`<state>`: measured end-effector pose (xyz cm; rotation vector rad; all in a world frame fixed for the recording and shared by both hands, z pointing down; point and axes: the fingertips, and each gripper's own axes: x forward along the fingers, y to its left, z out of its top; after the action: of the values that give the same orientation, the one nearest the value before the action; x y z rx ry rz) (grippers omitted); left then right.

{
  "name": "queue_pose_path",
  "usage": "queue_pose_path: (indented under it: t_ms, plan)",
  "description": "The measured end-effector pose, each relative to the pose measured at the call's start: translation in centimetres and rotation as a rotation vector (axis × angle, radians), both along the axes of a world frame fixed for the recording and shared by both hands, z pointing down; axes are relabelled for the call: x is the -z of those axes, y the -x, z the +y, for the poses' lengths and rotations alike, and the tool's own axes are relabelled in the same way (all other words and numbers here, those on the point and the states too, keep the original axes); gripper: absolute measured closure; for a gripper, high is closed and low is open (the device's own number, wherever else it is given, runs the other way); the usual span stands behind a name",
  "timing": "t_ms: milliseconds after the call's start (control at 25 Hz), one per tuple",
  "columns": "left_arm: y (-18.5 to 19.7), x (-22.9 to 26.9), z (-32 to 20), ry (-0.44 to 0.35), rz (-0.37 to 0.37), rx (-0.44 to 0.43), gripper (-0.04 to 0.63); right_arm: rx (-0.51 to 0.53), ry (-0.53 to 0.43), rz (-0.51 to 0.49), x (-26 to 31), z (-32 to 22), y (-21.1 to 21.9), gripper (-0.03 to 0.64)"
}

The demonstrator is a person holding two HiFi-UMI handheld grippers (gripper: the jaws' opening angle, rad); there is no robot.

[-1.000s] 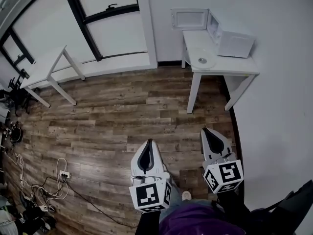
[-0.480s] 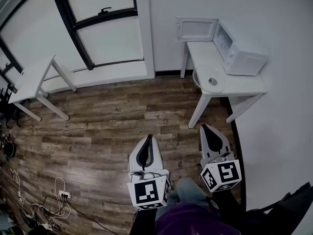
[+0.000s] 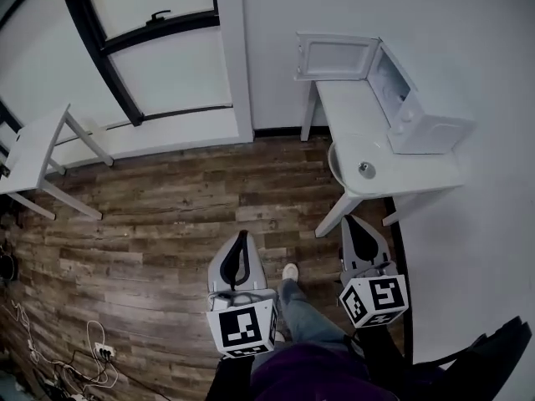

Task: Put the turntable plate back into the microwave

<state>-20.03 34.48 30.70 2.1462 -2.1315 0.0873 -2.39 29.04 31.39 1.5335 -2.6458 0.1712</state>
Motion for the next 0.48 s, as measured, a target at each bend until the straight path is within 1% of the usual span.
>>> queue_pose_path:
  t_ms: [80, 160, 200, 320, 400, 480]
  plan:
    - [0.3, 1.2, -4.5, -0.017, -0.013, -0.008, 0.591, 0.000, 0.001, -0.003, 0.7, -4.3, 0.6, 0.607]
    - [-0.2, 2.1, -9.1, -0.035, -0.010, -0.037, 0.591, 0.011, -0.005, 0.010, 1.3, -8.4, 0.6, 0.607]
    - [-0.7, 2.3, -11.4, -0.037, 0.002, -0.064, 0.591, 0.002, -0.004, 0.021, 1.3, -10.5, -0.1, 0.607]
    - [-2.0, 2.3, -17.1, -0.015, 0.049, -0.145, 0.591, -0.100, 0.020, 0.013, 1.0, -15.8, -4.1, 0.607]
    - [-2.4, 2.3, -19.9, -0.009, 0.047, -0.164, 0.591, -0.137, 0.027, -0.004, 1.1, -18.2, -5.9, 0.607]
    - [-3.3, 1.9, -22.3, -0.006, 0.043, -0.186, 0.591, -0.156, 0.026, 0.006, 1.0, -20.1, -6.9, 0.607]
